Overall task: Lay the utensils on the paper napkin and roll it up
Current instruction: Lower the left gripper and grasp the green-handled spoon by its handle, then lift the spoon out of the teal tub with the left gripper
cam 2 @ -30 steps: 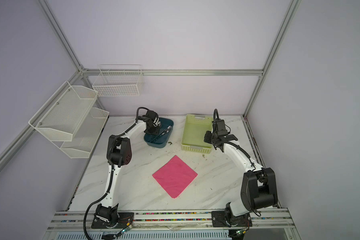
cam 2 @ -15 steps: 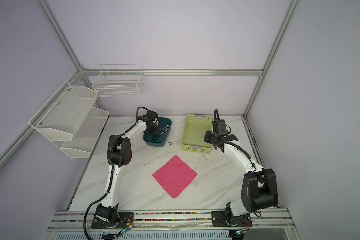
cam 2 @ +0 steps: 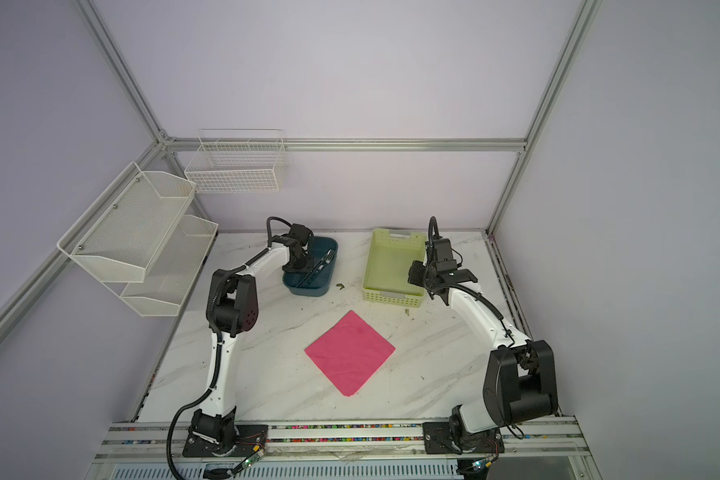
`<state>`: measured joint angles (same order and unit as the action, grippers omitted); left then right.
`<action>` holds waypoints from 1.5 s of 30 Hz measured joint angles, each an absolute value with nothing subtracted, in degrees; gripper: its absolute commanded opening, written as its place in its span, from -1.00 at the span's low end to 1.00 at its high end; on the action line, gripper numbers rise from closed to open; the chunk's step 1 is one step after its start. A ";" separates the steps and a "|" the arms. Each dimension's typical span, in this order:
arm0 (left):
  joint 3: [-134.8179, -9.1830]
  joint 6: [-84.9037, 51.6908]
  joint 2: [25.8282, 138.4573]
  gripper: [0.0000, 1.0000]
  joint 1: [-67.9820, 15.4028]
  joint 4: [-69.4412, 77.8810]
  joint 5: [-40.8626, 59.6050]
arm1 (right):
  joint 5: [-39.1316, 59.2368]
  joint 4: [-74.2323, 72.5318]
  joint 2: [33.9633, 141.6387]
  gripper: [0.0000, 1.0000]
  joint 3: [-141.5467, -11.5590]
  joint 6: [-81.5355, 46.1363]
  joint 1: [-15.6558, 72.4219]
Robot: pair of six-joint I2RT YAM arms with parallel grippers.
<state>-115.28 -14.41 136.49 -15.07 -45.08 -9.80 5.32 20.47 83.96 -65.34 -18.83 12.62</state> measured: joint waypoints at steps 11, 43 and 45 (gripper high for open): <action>-113.23 -14.39 134.50 -0.91 -15.05 -45.47 -9.85 | 5.39 20.69 83.42 -0.07 -65.23 -18.79 12.62; -111.85 -14.02 121.75 -0.98 -15.49 -47.90 -9.13 | 5.30 22.24 81.73 -0.05 -65.23 -18.11 12.62; -109.80 -14.44 119.09 -0.98 -16.10 -48.01 -9.13 | 5.32 22.37 81.21 -0.05 -65.23 -18.11 12.62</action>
<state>-109.80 -14.44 119.09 -16.10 -48.01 -9.13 5.32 22.37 81.21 -65.23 -18.11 12.62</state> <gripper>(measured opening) 0.112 0.475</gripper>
